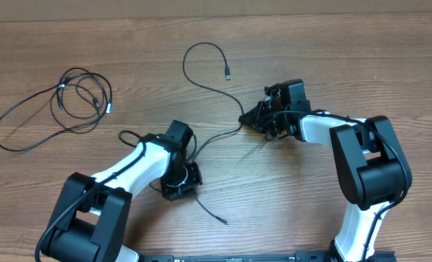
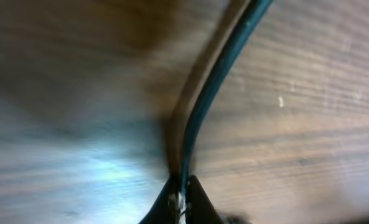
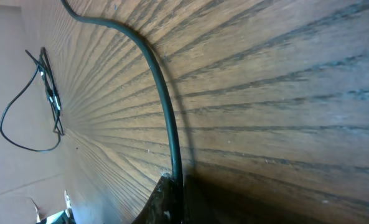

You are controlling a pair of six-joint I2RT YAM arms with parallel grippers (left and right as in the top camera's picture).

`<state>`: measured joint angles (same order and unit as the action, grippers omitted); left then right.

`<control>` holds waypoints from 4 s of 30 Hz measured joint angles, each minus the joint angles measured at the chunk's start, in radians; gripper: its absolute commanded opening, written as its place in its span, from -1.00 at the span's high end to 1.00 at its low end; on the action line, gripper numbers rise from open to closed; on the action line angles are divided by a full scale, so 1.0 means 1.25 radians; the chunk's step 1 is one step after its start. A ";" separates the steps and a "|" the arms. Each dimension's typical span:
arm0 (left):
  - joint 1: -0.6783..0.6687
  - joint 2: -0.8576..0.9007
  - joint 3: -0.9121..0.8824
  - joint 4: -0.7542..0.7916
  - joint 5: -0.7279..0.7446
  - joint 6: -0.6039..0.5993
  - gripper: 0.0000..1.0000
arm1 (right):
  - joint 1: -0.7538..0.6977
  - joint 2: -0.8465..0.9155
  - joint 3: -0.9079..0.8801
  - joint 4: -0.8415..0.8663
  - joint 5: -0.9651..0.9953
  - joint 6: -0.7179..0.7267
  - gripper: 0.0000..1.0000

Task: Untangle cables

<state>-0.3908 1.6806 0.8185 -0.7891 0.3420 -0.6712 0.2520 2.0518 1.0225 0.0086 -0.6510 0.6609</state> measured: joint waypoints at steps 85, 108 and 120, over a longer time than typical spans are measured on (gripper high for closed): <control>0.182 -0.260 -0.013 0.327 -0.055 0.208 -0.03 | 0.219 -0.150 -0.008 -0.443 0.020 -0.118 0.59; 0.245 -0.150 -0.013 0.286 0.000 0.173 0.61 | 0.196 -0.150 -0.009 -0.635 0.006 -0.187 -0.16; 0.239 -0.110 0.085 0.343 0.002 0.173 0.60 | 0.197 -0.158 -0.009 -0.633 0.005 -0.194 -0.50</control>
<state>-0.0921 1.5433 0.9241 -0.3603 0.3450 -0.4549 0.4980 1.8542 1.0119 -0.7822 -0.6449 0.4187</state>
